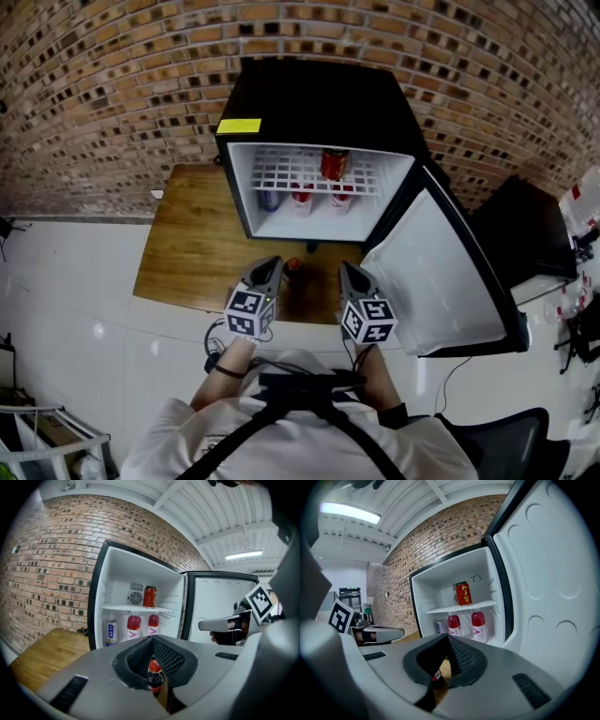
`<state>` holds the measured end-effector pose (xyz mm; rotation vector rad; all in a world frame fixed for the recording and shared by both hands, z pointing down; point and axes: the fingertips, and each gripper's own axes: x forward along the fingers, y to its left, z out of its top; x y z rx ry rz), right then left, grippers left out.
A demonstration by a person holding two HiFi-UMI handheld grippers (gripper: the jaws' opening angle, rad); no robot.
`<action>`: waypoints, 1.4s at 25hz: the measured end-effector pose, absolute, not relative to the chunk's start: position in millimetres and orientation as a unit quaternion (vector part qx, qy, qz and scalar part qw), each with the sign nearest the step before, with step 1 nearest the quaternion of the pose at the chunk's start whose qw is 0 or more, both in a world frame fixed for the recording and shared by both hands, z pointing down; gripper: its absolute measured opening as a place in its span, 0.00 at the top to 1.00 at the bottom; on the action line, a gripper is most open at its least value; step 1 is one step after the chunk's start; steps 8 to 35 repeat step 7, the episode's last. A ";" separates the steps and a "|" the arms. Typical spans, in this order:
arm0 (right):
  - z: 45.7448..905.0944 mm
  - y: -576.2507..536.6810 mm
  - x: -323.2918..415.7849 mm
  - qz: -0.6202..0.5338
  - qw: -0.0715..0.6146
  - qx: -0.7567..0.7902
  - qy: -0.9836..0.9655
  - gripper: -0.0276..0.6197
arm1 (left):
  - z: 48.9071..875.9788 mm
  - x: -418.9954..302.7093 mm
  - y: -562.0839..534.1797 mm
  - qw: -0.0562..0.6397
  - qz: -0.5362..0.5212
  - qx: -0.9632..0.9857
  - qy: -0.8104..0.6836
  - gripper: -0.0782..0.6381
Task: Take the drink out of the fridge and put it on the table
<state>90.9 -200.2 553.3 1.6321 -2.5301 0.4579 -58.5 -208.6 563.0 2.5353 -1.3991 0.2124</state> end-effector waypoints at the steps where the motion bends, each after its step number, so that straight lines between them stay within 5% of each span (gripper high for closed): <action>1: 553.3 -200.9 91.1 0.150 0.048 0.535 -0.830 0.95 | 563.6 -58.6 -209.0 0.118 0.073 0.867 -0.479 0.89; 35: 552.8 -205.1 90.4 0.148 0.048 0.535 -0.831 0.95 | 563.3 -57.5 -212.9 0.120 0.073 0.866 -0.479 0.89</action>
